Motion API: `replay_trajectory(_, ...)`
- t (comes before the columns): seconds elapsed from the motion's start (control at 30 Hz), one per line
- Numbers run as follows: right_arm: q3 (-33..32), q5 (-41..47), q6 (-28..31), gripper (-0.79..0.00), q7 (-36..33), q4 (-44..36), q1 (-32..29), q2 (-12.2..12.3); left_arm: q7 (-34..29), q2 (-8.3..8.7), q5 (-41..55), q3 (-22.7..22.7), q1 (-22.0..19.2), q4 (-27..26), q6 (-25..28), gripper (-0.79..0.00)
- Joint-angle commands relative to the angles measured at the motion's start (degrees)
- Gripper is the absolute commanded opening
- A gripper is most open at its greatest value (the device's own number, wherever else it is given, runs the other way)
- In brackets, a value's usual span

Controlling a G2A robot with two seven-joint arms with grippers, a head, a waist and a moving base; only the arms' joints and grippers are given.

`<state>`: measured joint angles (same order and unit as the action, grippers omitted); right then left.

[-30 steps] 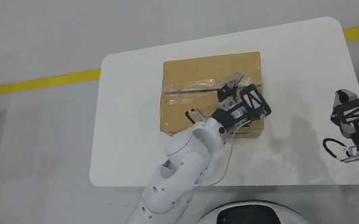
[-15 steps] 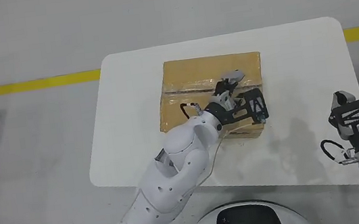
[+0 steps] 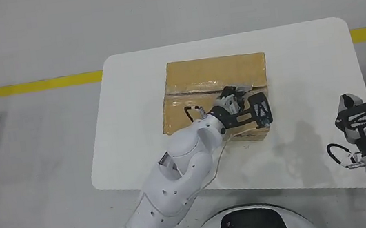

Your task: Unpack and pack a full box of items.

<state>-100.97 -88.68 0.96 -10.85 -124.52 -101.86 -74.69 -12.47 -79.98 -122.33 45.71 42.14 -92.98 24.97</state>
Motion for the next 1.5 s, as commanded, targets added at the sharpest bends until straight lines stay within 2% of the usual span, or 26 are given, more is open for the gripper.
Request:
replay_trajectory(0.0, 0.1, -0.1, -0.2, -0.785, 0.0, 0.0, 0.0, 0.0, 0.0, -0.06, 0.0, 0.2, 0.1, 0.0, 0.1, -0.785)
replay_trajectory(0.2, 0.3, -0.2, -0.5, -0.785, -0.1, 0.0, 0.0, -0.1, 0.5, -0.15, -0.2, 1.5, 0.5, -0.6, -0.4, -0.785)
replay_trajectory(0.33, 0.4, -0.2, -0.8, -0.785, -0.2, -0.1, 0.0, -0.1, -0.2, 0.37, -2.3, 5.0, 0.9, -0.9, -2.0, -0.785)
replay_trajectory(0.47, 0.5, -0.4, -0.7, -0.785, -0.3, -0.2, 0.2, -0.1, -2.6, 1.67, -5.8, 12.4, 2.5, -1.4, -3.9, -0.785)
replay_trajectory(0.73, 1.4, -1.0, 0.5, -0.785, -0.4, 0.3, 0.5, -0.1, -5.1, 4.48, -12.4, 27.1, 9.3, -5.6, -2.9, -0.785)
replay_trajectory(0.87, 1.7, -1.1, 0.8, -0.785, -0.5, 0.4, 0.7, -0.1, -5.7, 5.20, -13.8, 31.2, 11.8, -6.9, -2.1, -0.785)
replay_trajectory(1.13, 1.6, -1.4, 1.2, -0.785, -0.7, 0.8, 1.2, -0.1, -8.5, 5.90, -14.2, 35.9, 16.0, -9.8, -0.2, -0.785)
replay_trajectory(1.47, 0.9, -1.3, 1.3, -0.785, -0.9, 0.5, 0.3, 0.0, -6.8, 7.09, -18.6, 41.4, 16.5, -8.4, 0.5, -0.785)
